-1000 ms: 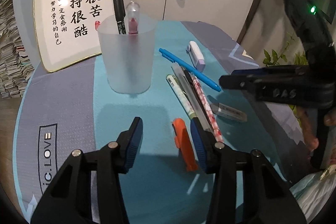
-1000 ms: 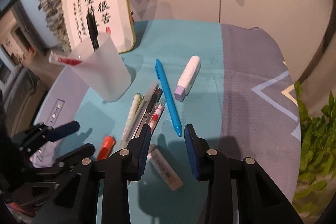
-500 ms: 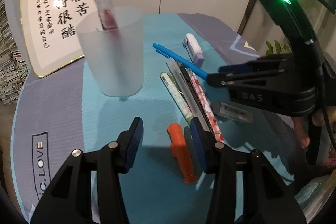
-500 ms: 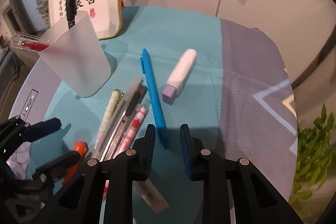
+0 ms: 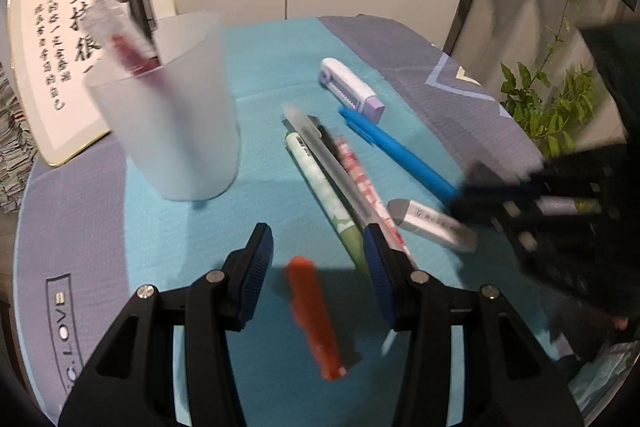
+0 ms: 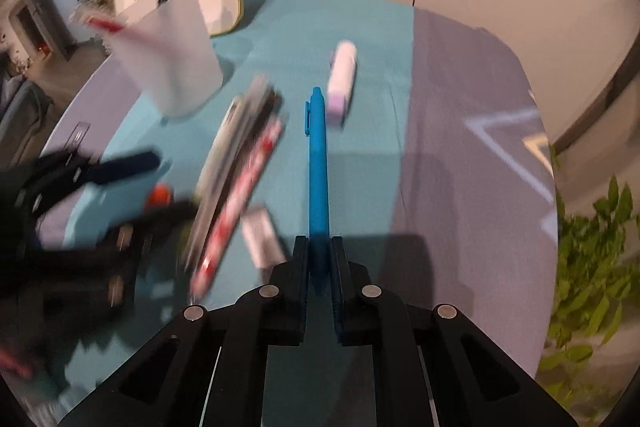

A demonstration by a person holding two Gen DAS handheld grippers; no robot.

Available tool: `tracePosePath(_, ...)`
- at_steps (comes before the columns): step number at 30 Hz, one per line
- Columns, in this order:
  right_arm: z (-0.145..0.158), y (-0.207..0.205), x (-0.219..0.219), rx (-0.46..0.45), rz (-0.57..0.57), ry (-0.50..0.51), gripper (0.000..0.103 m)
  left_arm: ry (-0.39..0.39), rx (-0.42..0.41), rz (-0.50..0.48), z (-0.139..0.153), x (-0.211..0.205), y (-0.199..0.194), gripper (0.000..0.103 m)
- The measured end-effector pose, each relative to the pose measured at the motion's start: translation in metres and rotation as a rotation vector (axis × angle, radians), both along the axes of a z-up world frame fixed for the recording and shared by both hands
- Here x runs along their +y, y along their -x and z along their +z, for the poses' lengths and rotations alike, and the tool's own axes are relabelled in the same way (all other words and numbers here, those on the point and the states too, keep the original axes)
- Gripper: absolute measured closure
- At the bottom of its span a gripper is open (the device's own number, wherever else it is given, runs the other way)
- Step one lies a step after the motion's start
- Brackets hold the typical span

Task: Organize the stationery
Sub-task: 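Grasp the blue pen with the right gripper, then grasp the green-capped highlighter with the left gripper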

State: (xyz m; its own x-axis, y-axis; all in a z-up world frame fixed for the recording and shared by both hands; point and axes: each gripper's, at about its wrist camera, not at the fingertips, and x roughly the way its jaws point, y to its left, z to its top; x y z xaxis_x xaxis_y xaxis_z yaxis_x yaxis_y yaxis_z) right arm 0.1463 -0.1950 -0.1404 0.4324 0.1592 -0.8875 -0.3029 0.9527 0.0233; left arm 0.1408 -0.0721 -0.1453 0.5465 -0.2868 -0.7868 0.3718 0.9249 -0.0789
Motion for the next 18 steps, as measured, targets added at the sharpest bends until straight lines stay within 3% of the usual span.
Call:
tracePosePath(5, -0.002, 0.036, -0.028, 0.021, -0.052, -0.011, 0.093, -0.005, 0.021, -0.005, -0.004, -0.012, -0.006, 0.061)
tracePosePath(8, -0.004, 0.049, -0.040, 0.024, -0.070, -0.023, 0.093, 0.037, 0.038, -0.029, -0.003, -0.012, -0.008, 0.087)
tracePosePath(18, 0.004, 0.037, -0.039, 0.024, -0.014, -0.058, 0.091, 0.028, 0.111, -0.044, 0.000, 0.013, 0.021, 0.093)
